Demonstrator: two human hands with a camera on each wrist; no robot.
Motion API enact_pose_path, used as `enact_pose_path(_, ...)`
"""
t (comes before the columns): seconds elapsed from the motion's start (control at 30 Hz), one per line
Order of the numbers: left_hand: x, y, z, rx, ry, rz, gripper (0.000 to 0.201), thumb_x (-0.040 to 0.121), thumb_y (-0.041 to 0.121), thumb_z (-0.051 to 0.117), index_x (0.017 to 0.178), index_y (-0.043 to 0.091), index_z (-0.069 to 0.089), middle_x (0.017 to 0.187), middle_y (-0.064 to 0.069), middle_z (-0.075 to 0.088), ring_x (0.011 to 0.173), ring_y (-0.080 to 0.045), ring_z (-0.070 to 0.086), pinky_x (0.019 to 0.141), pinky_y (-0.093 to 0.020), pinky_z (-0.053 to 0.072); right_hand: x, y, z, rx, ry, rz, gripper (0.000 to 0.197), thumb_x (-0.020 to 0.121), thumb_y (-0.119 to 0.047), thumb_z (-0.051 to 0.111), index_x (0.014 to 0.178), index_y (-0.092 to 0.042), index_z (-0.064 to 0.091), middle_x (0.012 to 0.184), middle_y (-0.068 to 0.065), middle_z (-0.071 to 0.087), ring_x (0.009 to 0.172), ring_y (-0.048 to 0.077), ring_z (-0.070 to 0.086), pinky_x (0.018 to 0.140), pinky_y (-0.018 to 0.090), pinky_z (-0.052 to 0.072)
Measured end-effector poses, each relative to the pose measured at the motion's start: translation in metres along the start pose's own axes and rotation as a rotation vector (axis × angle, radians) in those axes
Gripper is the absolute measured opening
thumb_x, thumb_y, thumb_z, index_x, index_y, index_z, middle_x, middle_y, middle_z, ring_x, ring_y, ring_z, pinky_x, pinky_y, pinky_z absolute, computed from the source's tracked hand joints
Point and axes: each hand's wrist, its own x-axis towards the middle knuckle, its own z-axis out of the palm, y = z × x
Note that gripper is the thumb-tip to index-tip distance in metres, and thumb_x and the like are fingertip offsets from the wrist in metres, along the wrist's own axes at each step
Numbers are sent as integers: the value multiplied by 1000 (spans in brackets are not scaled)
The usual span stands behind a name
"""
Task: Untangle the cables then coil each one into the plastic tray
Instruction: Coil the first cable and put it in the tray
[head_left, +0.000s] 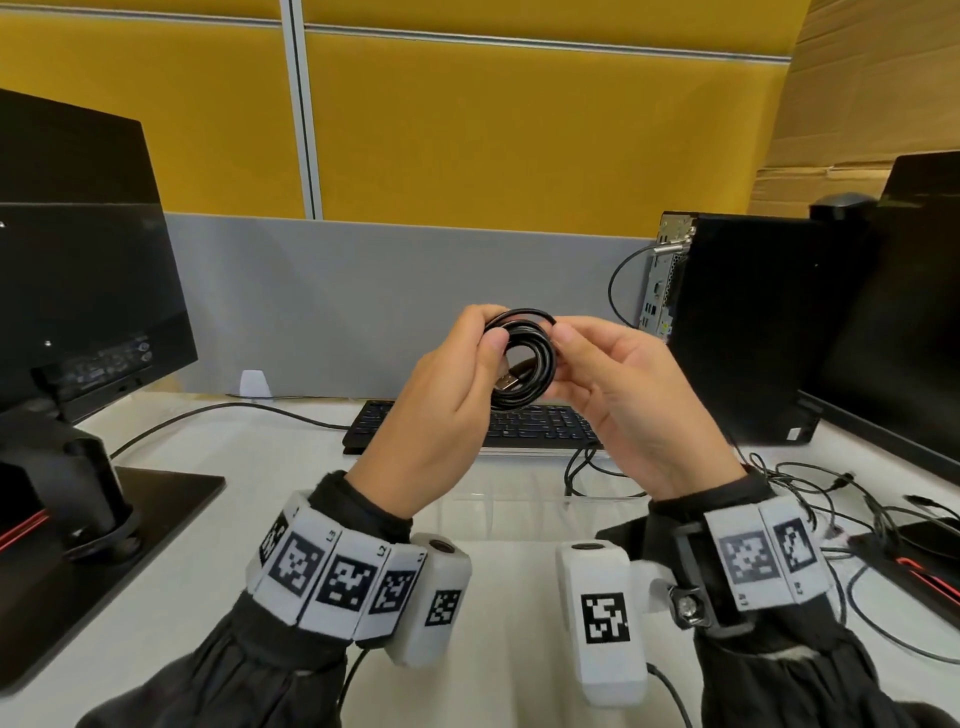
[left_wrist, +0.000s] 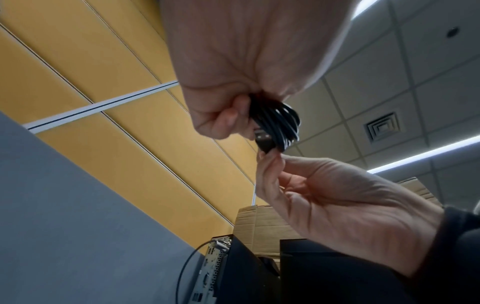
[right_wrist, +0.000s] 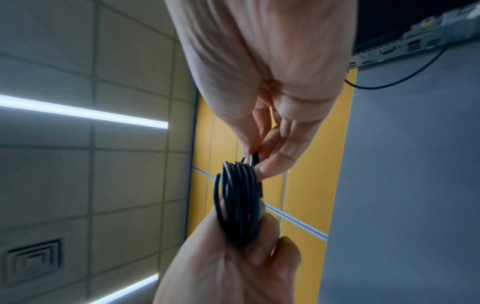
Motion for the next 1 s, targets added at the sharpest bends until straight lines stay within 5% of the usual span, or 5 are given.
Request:
enact_pose_path(0.2, 1, -5, 2, -19, -42, -42, 32, 98, 30, 27, 120, 22, 49, 107, 13, 59, 103, 0, 55, 88, -21, 47, 2, 4, 8, 287, 1, 163, 20, 94, -14, 48, 101, -6, 66, 82, 3, 71, 73, 11, 65, 67, 22, 56)
enact_pose_path(0.4, 2, -14, -5, -212, -56, -253, 29, 101, 23, 31, 122, 30, 49, 103, 19, 59, 88, 12, 56, 71, -12, 47, 4, 21, 25, 490, 78, 338, 13, 92, -13, 54, 104, -18, 53, 73, 1, 62, 59, 9, 56, 45, 16, 41)
enact_pose_path(0.6, 6, -23, -4, -25, 6, -214, 27, 101, 9, 27, 115, 15, 50, 89, 12, 56, 72, 13, 53, 57, -6, 38, -2, 11, 19, 152, -108, 181, 23, 88, -35, 55, 108, -24, 52, 88, 5, 64, 80, 17, 56, 67, 28, 38)
enact_pose_path(0.7, 4, -25, -4, 23, 8, -201, 23, 101, 18, 29, 114, 20, 48, 95, 10, 58, 84, 3, 57, 72, -18, 47, -6, 8, 17, -73, -214, 74, 34, 82, -14, 67, 113, -23, 57, 96, 4, 69, 85, 12, 62, 70, 22, 44)
enact_pose_path(1.0, 4, -21, -5, 35, -9, -156, 20, 100, 22, 32, 115, 17, 45, 97, 14, 55, 82, 9, 55, 68, -10, 43, -5, 12, 21, -339, -14, -144, 15, 85, -16, 65, 99, -17, 72, 97, 3, 70, 89, 11, 64, 72, 21, 53)
